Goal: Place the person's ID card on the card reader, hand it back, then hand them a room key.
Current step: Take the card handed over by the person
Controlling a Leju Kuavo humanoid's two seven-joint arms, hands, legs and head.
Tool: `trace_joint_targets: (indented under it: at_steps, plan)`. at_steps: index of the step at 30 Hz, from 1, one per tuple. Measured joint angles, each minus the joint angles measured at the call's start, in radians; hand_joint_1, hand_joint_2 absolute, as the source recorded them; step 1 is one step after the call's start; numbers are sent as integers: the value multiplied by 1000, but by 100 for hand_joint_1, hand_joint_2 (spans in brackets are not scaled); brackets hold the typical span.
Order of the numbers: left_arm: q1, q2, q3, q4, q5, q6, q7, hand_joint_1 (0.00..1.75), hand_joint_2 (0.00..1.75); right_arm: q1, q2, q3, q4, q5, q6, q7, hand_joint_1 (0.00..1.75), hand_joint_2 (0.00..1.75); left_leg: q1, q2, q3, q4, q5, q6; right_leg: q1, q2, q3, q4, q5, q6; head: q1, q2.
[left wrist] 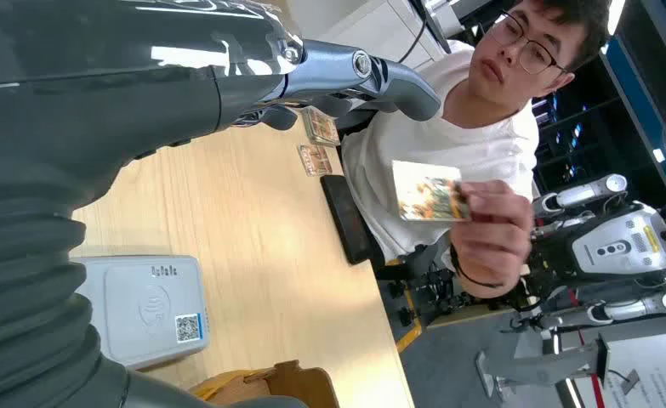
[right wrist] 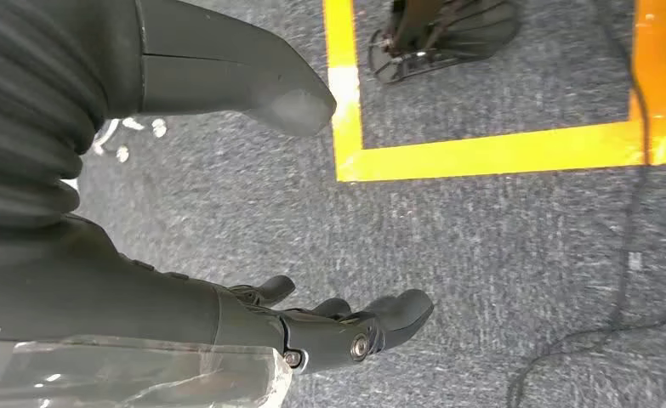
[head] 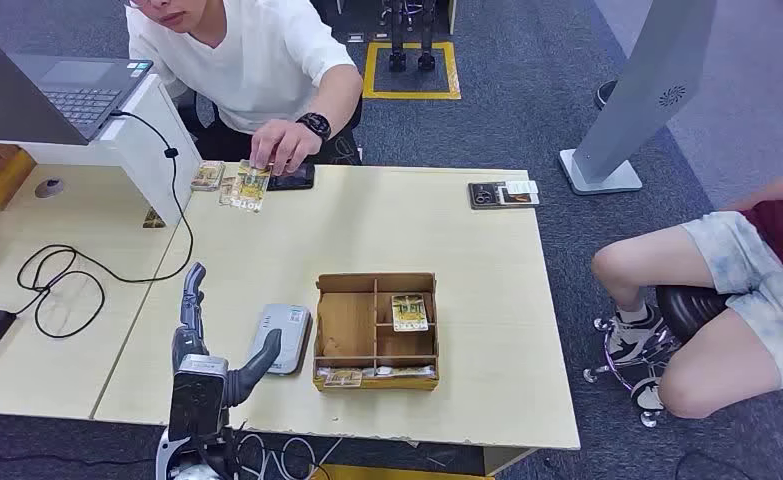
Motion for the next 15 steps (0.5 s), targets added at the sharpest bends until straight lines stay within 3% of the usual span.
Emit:
trace_joint_targets:
  at_steps: [7, 11, 15]
  plan:
    - [9, -14, -9, -25, -53, -7, 38, 0, 175, 75, 40, 10, -128, -103, 26, 84, 0, 175, 0, 0, 0, 0, 0, 0, 0, 0, 0, 0, 0, 0, 0, 0]
    - [9, -22, -26, -28, -73, -12, 55, 0, 175, 158, 53, 101, -231, -232, -2, 180, 0, 175, 0, 0, 0, 0, 0, 0, 0, 0, 0, 0, 0, 0, 0, 0]
    - [10, -24, -35, -37, -82, -16, 61, 0, 175, 219, 60, 194, -315, -273, -20, 221, 0, 175, 0, 0, 0, 0, 0, 0, 0, 0, 0, 0, 0, 0, 0, 0]
